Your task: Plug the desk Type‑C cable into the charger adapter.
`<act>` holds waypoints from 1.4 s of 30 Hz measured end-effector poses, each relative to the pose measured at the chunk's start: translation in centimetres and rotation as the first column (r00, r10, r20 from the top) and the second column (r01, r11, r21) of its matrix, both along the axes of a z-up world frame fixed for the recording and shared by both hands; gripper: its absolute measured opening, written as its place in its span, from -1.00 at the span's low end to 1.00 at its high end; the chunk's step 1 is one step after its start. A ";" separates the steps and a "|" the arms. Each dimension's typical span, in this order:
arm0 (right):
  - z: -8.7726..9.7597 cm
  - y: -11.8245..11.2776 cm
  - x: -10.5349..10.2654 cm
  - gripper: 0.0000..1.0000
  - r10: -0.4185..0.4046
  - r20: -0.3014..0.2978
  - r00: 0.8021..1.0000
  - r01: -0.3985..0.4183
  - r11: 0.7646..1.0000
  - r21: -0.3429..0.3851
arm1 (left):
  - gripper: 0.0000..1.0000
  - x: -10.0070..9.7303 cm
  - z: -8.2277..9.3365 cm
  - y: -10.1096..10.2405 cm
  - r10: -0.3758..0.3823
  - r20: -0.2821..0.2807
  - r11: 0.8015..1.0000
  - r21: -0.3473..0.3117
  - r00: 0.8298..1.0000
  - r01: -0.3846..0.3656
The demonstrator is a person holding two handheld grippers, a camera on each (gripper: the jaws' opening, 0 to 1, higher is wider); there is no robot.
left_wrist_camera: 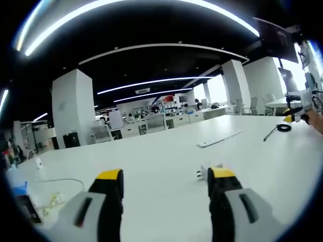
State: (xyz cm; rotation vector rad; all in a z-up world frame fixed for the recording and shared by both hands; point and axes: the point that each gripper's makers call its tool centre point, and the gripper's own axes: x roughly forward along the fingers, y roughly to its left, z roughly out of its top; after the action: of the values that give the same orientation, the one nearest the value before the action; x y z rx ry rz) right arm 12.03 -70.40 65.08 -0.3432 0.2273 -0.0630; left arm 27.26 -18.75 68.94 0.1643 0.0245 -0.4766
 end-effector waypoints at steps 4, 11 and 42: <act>0.1 0.0 0.0 -0.42 0.000 0.002 1.000 0.000 1.000 0.001 | 0.36 0.1 -0.2 0.1 0.005 -0.008 1.000 0.009 1.000 -0.005; 0.3 -0.3 -0.2 -0.43 -0.010 0.009 1.000 0.010 1.000 0.003 | 0.35 0.2 -0.2 0.4 0.013 -0.015 1.000 0.008 1.000 -0.013; 1.0 0.5 -0.4 -0.44 0.001 0.030 1.000 -0.001 1.000 -0.017 | 0.28 0.6 -0.8 2.0 0.049 -0.040 0.999 -0.011 0.998 -0.049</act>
State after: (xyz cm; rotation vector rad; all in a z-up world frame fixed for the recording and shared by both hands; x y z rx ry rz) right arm 11.63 -69.95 66.11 -0.3590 0.1974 -0.0688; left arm 27.88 -16.76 68.13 0.1426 0.0647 -0.4307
